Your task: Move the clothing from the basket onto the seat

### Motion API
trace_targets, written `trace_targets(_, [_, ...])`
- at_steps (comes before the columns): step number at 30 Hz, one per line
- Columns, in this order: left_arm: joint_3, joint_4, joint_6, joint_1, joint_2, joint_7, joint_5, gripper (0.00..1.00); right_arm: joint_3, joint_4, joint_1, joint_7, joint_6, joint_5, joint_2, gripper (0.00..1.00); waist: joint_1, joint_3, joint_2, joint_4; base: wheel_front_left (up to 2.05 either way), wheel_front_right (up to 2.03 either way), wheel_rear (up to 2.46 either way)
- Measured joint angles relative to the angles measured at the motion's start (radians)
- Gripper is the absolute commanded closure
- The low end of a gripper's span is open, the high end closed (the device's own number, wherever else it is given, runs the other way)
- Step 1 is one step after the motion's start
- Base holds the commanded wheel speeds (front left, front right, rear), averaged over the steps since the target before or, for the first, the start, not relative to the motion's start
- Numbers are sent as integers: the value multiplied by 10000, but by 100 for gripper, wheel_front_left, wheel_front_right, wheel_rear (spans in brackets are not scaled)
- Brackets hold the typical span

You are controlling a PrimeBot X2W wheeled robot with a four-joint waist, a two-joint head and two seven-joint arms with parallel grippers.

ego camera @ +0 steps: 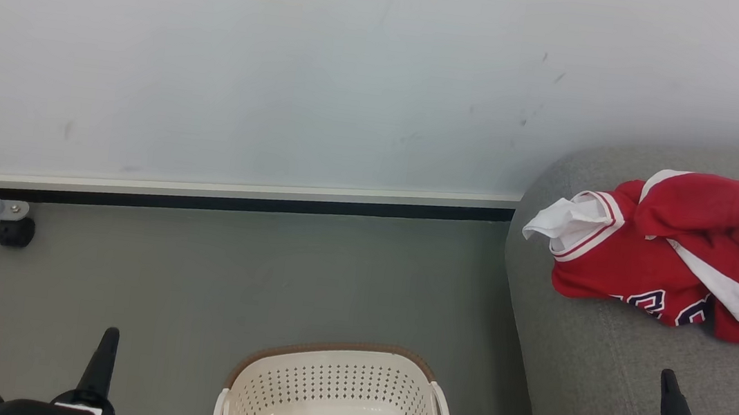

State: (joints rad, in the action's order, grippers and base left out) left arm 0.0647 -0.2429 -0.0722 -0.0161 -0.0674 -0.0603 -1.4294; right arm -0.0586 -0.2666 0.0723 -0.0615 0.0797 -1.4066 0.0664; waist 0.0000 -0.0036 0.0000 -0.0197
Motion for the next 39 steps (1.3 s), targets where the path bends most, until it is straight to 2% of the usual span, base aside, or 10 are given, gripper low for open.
trace_targets(15, [253, -309, -430, -555, 238, -520, -1609, 100, -729, -128, 128, -518, 362, -1889, -201, 100, 0, 46, 0, 196, 0, 0, 0])
trace_targets(39, [259, -324, -431, -600, 244, -533, -1714, 100, -742, -150, 174, -518, 362, -1893, -219, 100, 0, 45, 1, 196, 0, 0, 0])
